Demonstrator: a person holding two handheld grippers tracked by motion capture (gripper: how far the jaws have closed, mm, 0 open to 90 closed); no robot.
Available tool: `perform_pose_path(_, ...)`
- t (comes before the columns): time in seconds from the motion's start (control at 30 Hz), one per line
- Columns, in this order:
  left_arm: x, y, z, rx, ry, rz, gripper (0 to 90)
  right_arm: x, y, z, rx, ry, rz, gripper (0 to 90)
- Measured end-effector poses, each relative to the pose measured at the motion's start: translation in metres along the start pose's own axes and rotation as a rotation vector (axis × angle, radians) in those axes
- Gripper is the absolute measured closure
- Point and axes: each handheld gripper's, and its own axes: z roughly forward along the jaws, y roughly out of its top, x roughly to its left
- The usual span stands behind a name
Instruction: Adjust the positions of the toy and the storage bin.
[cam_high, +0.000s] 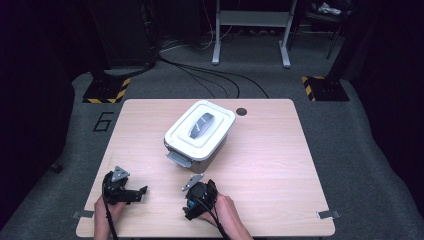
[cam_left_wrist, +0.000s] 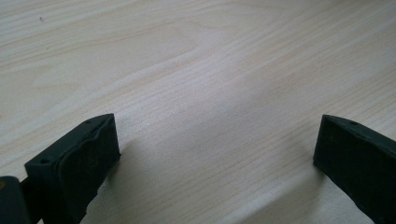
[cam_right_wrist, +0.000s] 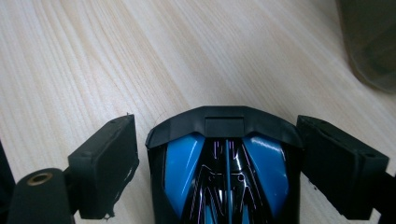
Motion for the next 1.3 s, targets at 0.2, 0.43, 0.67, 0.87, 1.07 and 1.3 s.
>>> perform_pose_path(0.2, 0.000, 0.000, 0.000, 0.000, 0.000, 0.001, 0.3, -0.001, 0.000, 0.004, 0.017, -0.024, 0.015, 23.1)
perform_pose_path(0.43, 0.000, 0.000, 0.000, 0.000, 0.000, 0.001, 0.4, -0.001, -0.001, 0.003, -0.002, -0.025, 0.029, 24.0)
perform_pose_path(0.67, 0.000, 0.000, 0.000, 0.002, -0.001, 0.000, 0.4, -0.004, -0.002, -0.012, -0.068, -0.019, 0.045, 24.2)
perform_pose_path(0.87, 0.000, 0.000, 0.000, -0.001, -0.001, -0.003, 0.4, -0.004, -0.003, -0.032, -0.161, -0.032, 0.054, 24.3)
perform_pose_path(1.07, 0.000, 0.000, 0.000, 0.002, -0.002, 0.000, 0.4, -0.004, -0.004, -0.056, -0.237, -0.047, 0.048, 24.4)
perform_pose_path(1.3, 0.001, 0.001, -0.001, 0.018, -0.013, 0.004, 0.4, -0.007, -0.007, -0.077, -0.328, -0.083, 0.062, 24.4)
